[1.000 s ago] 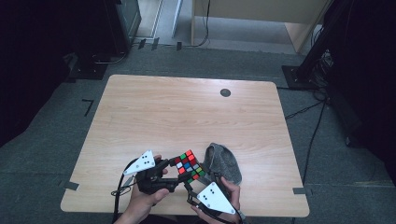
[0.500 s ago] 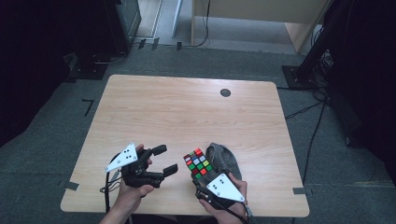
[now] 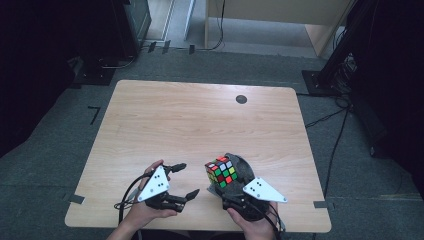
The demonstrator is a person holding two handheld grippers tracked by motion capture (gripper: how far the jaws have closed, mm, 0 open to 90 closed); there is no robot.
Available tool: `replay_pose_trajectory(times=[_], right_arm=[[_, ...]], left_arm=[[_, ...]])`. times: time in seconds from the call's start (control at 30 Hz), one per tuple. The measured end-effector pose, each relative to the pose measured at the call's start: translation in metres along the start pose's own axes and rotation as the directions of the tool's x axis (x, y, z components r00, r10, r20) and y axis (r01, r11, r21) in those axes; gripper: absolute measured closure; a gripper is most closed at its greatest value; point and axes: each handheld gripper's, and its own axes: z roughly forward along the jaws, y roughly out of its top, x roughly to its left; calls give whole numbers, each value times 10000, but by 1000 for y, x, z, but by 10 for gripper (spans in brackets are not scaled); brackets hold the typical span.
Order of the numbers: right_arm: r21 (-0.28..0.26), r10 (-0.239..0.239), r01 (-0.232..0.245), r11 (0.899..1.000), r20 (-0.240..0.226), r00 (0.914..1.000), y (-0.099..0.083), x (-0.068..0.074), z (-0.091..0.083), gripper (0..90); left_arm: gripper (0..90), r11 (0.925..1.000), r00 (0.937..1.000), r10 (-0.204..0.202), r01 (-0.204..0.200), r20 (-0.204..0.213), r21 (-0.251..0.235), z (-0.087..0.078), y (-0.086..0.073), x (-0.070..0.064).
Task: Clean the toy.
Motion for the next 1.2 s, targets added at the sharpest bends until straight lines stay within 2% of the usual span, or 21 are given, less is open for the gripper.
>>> replay_pose_trajectory(times=[0.1,0.2,0.37,0.6,0.67,0.73,0.8,0.9,0.97,1.07,1.2], right_arm=[[251,639,-623,9977,-660,9958,3,2,0,340],[464,1098,-1052,9934,-1117,9877,4,5,0,340],[927,1404,-1270,9876,-1554,9778,3,11,5,340],[1352,1455,-1247,9829,-1568,9768,0,20,11,340],[1495,1577,-1327,9798,-1697,9728,-1,21,12,340],[1672,1637,-1339,9768,-1794,9701,-2,23,14,339],[1814,1659,-1327,9744,-1817,9693,-3,25,17,339],[1931,1782,-1435,9706,-1759,9682,-5,26,19,339],[1860,1970,-1640,9688,-1756,9646,-6,24,19,338],[1800,2050,-1720,9685,-1848,9612,-7,23,19,335],[1765,2125,-1776,9681,-2045,9555,-7,20,20,302]], left_arm=[[148,9958,9957,870,-861,-311,297,4,-1,-9],[148,9893,9890,1385,-1358,-510,531,7,-3,-15],[148,9835,9813,1766,-1727,-764,543,9,-3,-20],[150,9692,9673,2407,-2352,-801,727,12,-2,-30],[155,9657,9635,2535,-2469,-858,806,14,-3,-33],[166,9645,9624,2583,-2519,-840,792,15,-3,-35],[218,9614,9573,2714,-2647,-993,752,14,-3,-36],[283,9588,9539,2811,-2744,-1050,739,13,-3,-36],[324,9590,9540,2807,-2745,-1053,699,13,-4,-37],[328,9575,9518,2863,-2799,-1102,697,12,-4,-37],[333,9579,9536,2841,-2780,-992,710,11,-4,-35]])
